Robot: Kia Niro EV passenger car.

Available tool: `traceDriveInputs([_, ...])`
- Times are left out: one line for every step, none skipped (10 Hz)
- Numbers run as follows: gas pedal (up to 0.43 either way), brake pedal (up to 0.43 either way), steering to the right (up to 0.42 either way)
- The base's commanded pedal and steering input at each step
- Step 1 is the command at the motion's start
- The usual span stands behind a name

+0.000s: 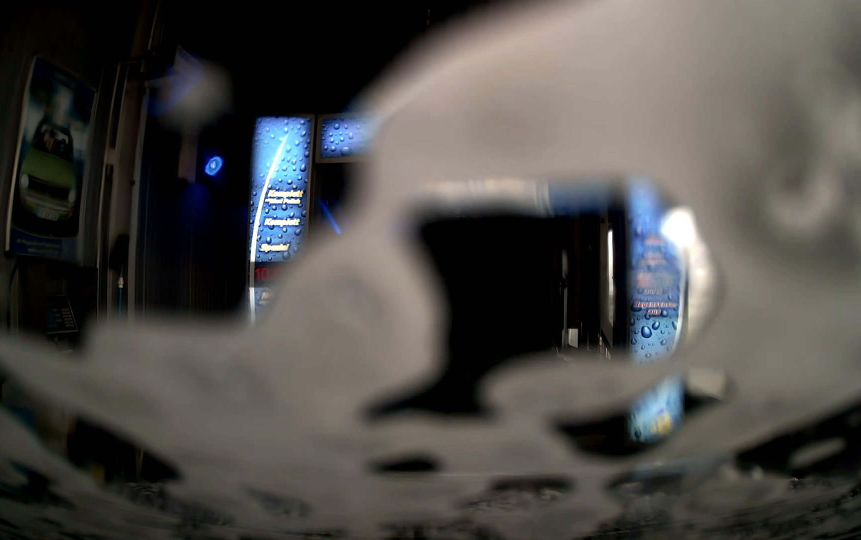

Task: Follow the waypoints while adhering to traffic rules and regulations

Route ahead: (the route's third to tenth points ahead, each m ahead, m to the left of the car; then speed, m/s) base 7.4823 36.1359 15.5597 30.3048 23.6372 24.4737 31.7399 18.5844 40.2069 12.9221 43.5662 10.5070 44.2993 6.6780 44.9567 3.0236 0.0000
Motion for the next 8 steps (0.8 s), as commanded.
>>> traceDriveInputs([0.000, 0.000, -0.014])
traceDriveInputs([0.000, 0.000, -0.014])
traceDriveInputs([0.000, 0.000, -0.015])
traceDriveInputs([0.000, 0.006, -0.014])
traceDriveInputs([0.000, 0.000, -0.014])
traceDriveInputs([0.000, 0.000, -0.014])
traceDriveInputs([0.000, 0.000, -0.014])
traceDriveInputs([0.000, 0.000, -0.014])
